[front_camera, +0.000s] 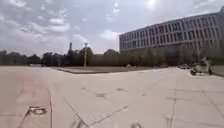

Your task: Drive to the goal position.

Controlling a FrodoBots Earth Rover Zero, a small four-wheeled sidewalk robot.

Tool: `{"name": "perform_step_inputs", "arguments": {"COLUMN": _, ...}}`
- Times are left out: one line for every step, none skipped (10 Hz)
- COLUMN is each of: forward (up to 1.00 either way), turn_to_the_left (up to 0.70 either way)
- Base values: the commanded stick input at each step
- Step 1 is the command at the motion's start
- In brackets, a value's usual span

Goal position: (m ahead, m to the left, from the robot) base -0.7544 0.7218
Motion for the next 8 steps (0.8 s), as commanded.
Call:
{"name": "perform_step_inputs", "arguments": {"forward": 0.70, "turn_to_the_left": -0.09}}
{"name": "perform_step_inputs", "arguments": {"forward": 0.70, "turn_to_the_left": -0.09}}
{"name": "perform_step_inputs", "arguments": {"forward": 0.69, "turn_to_the_left": -0.08}}
{"name": "perform_step_inputs", "arguments": {"forward": 0.69, "turn_to_the_left": -0.07}}
{"name": "perform_step_inputs", "arguments": {"forward": 0.69, "turn_to_the_left": 0.02}}
{"name": "perform_step_inputs", "arguments": {"forward": 0.69, "turn_to_the_left": 0.10}}
{"name": "perform_step_inputs", "arguments": {"forward": 0.69, "turn_to_the_left": 0.10}}
{"name": "perform_step_inputs", "arguments": {"forward": 0.69, "turn_to_the_left": 0.10}}
